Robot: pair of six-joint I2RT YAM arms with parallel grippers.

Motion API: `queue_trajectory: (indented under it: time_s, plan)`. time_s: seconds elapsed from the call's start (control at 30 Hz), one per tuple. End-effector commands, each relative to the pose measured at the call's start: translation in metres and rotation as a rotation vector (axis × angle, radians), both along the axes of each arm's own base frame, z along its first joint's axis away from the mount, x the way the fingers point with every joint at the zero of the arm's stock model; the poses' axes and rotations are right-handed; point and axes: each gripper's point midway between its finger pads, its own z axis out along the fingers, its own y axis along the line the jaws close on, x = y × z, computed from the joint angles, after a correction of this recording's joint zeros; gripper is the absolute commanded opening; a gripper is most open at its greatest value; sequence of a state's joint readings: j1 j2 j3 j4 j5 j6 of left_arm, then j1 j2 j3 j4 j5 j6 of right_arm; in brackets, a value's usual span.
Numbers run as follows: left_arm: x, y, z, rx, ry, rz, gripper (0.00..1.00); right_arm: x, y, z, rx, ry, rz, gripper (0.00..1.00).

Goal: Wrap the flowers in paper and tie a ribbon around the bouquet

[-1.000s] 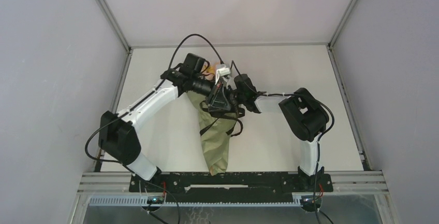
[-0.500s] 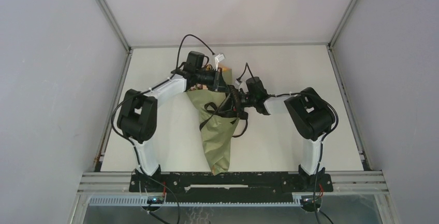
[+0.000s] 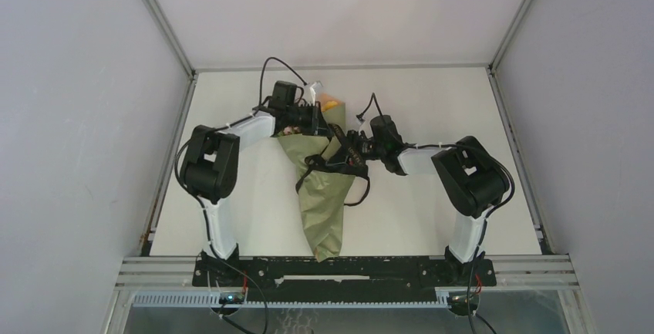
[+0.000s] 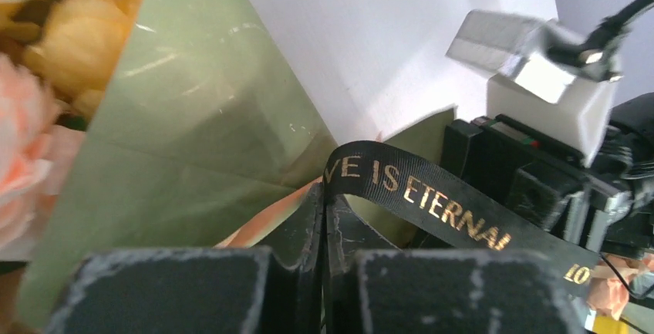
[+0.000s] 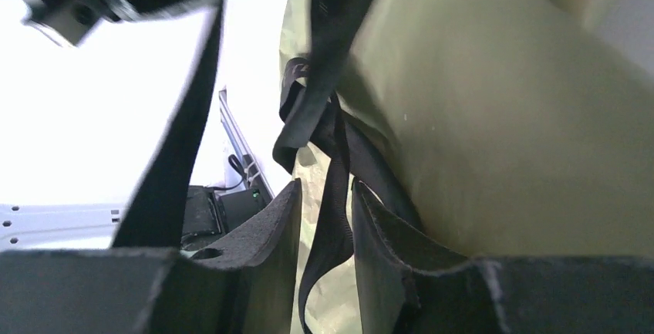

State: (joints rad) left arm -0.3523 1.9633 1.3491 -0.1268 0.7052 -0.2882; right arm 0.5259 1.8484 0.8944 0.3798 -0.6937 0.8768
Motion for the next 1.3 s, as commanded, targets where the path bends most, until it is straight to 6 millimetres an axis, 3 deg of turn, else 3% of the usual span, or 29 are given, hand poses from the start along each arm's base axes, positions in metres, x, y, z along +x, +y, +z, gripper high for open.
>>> queue_trajectory:
  time_s: [0.0, 0.07, 0.17, 0.37, 0.4, 0.47, 0.57, 0.6, 0.7, 0.83, 0.93, 1.03, 1.27]
  plan:
    - [-0.010, -0.006, -0.017, 0.026, 0.015, -0.035, 0.09, 0.009, 0.004, 0.023, 0.046, -0.076, -0.018, 0.40]
    - [-0.015, -0.006, -0.012, 0.057, 0.009, -0.082, 0.20, 0.010, 0.004, 0.022, 0.049, -0.076, -0.020, 0.41]
    - [-0.024, 0.008, 0.011, 0.158, 0.000, -0.166, 0.51, 0.011, 0.002, 0.023, 0.042, -0.076, -0.030, 0.41]
    - [-0.033, 0.075, 0.061, 0.514, -0.203, -0.230, 0.93, 0.018, -0.008, 0.018, 0.012, -0.068, -0.063, 0.41]
    - [-0.037, 0.082, 0.066, 0.541, -0.225, -0.230, 0.95, 0.019, -0.008, 0.016, 0.018, -0.059, -0.066, 0.41]
    - [-0.043, 0.093, 0.058, 0.585, -0.224, -0.213, 0.91, 0.023, -0.008, 0.016, 0.034, -0.055, -0.073, 0.42]
    - [-0.053, 0.098, 0.025, 0.623, -0.141, -0.227, 0.68, 0.029, -0.010, 0.020, 0.042, -0.072, -0.093, 0.51]
    - [-0.059, 0.096, 0.017, 0.624, -0.114, -0.255, 0.64, 0.031, -0.010, 0.022, 0.043, -0.077, -0.101, 0.55]
    - [-0.068, 0.088, 0.005, 0.598, -0.085, -0.287, 0.62, 0.038, -0.010, 0.023, 0.049, -0.080, -0.117, 0.60]
    - [-0.061, 0.084, -0.006, 0.602, -0.110, -0.276, 0.60, 0.052, -0.009, 0.017, 0.025, -0.084, -0.163, 0.61]
    - [-0.068, 0.074, -0.015, 0.582, -0.092, -0.310, 0.61, 0.062, -0.008, 0.012, -0.006, -0.088, -0.192, 0.60]
    - [-0.073, 0.066, -0.026, 0.573, -0.069, -0.330, 0.62, 0.070, -0.011, 0.005, -0.030, -0.078, -0.230, 0.51]
    - [-0.078, 0.053, -0.019, 0.508, -0.049, -0.344, 0.62, 0.073, -0.015, -0.005, -0.043, -0.048, -0.248, 0.00]
